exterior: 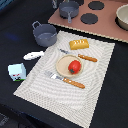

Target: Interact with the objects in diverse but meaningful ways.

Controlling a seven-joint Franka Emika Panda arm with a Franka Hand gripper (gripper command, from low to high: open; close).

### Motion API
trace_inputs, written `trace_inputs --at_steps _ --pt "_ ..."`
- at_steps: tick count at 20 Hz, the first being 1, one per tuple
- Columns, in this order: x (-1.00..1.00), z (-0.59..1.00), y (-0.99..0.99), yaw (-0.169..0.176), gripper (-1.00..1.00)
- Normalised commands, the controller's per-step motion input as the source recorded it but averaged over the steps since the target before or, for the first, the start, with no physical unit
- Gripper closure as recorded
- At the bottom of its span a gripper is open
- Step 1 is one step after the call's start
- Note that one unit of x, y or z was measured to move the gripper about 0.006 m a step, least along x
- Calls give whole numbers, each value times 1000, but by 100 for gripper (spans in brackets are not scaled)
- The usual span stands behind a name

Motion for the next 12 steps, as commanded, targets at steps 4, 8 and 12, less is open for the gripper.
trace_inputs --at_steps 4,8,12 --pt "-30 -169 0 -59 -100" --pt "-84 -278 0 -25 -100" --pt "-126 -329 43 -3 -100"
